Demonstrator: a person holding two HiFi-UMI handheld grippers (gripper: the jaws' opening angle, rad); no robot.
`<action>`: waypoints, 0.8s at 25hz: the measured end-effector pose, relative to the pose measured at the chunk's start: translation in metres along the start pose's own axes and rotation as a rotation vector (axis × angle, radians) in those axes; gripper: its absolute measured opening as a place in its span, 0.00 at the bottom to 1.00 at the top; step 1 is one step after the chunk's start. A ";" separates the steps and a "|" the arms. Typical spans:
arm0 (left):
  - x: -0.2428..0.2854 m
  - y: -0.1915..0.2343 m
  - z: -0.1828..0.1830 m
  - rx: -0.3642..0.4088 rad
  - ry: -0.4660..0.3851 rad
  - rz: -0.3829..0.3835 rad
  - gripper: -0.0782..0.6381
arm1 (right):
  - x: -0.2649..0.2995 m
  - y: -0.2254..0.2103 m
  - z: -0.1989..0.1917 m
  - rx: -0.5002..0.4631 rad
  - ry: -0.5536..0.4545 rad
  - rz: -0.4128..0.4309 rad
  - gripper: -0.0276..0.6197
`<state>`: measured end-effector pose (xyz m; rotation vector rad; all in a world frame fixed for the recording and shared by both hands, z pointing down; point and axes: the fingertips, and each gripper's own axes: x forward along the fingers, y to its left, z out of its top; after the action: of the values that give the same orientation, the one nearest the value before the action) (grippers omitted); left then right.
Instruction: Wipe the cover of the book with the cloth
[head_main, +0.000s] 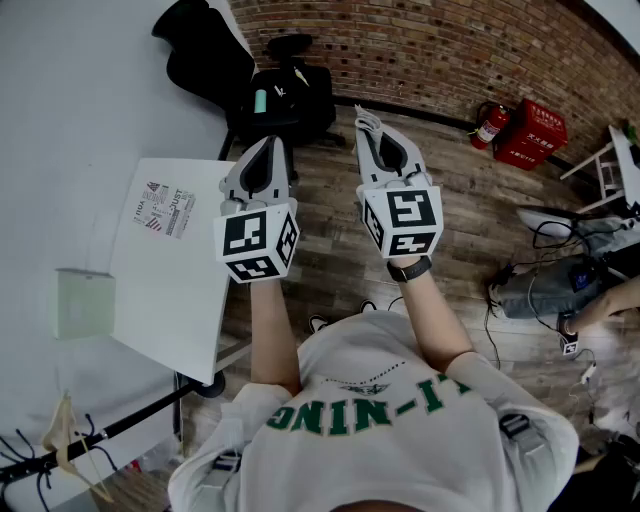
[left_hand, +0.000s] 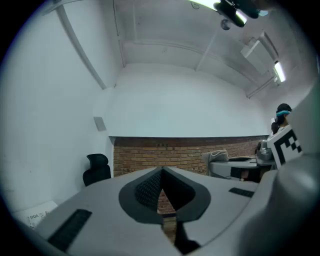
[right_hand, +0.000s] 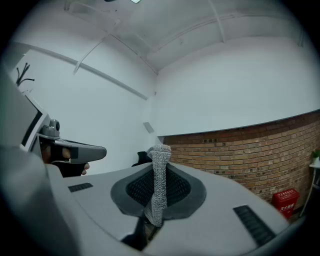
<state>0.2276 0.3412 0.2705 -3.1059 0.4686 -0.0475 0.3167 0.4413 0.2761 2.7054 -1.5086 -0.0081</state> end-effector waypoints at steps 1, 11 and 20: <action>0.005 0.000 -0.001 -0.001 0.002 0.005 0.12 | 0.004 -0.004 -0.001 -0.001 0.003 0.004 0.10; 0.014 0.045 -0.026 -0.007 0.062 0.189 0.12 | 0.068 0.017 -0.023 0.037 0.034 0.188 0.10; -0.017 0.252 -0.038 -0.036 0.021 0.458 0.12 | 0.203 0.199 -0.034 0.009 0.040 0.482 0.10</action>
<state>0.1363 0.1052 0.3066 -2.9470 1.1748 -0.0713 0.2551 0.1654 0.3214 2.2598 -2.1015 0.0684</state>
